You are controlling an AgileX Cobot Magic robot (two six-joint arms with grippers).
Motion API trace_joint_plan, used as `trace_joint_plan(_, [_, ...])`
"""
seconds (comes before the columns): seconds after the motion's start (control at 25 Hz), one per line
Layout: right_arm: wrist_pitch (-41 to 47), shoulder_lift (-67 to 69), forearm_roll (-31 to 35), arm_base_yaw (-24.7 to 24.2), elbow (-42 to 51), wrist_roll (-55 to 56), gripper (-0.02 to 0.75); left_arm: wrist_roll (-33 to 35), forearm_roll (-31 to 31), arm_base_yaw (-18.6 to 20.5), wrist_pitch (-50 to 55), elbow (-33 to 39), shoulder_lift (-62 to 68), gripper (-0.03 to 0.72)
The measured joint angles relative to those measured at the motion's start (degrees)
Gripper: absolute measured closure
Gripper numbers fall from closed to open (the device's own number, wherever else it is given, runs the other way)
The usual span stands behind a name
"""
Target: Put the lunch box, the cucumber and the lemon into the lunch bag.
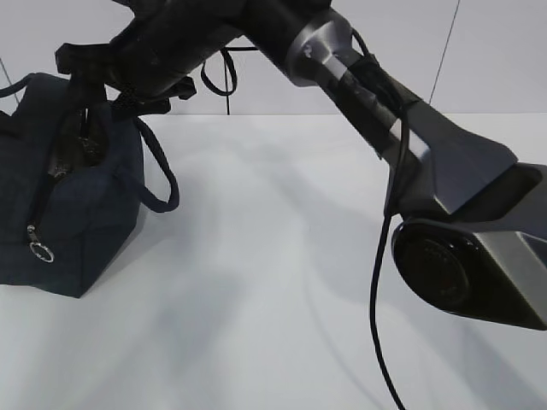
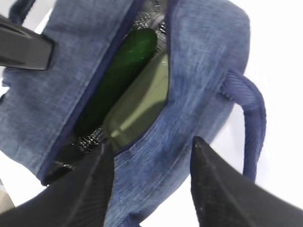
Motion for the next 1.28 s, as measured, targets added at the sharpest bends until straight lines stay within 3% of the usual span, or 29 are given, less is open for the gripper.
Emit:
trace_joint_plan(0.2, [5.0, 0.0, -5.3, 0.0, 0.0, -0.2, 0.33, 0.0, -0.2, 0.0, 1.2, 0.0, 0.0, 0.697])
trace_joint_plan(0.56, [5.5, 0.0, -9.0, 0.0, 0.0, 0.3, 0.348, 0.0, -0.3, 0.0, 1.3, 0.0, 0.0, 0.697])
trace_joint_plan(1.16, [5.5, 2.8, -6.2, 0.0, -0.1, 0.7, 0.352, 0.0, -0.3, 0.0, 1.3, 0.0, 0.0, 0.697])
trace_joint_plan(1.28, [5.5, 3.1, -5.5, 0.0, -0.1, 0.7, 0.418, 0.0, -0.3, 0.0, 1.3, 0.0, 0.0, 0.697])
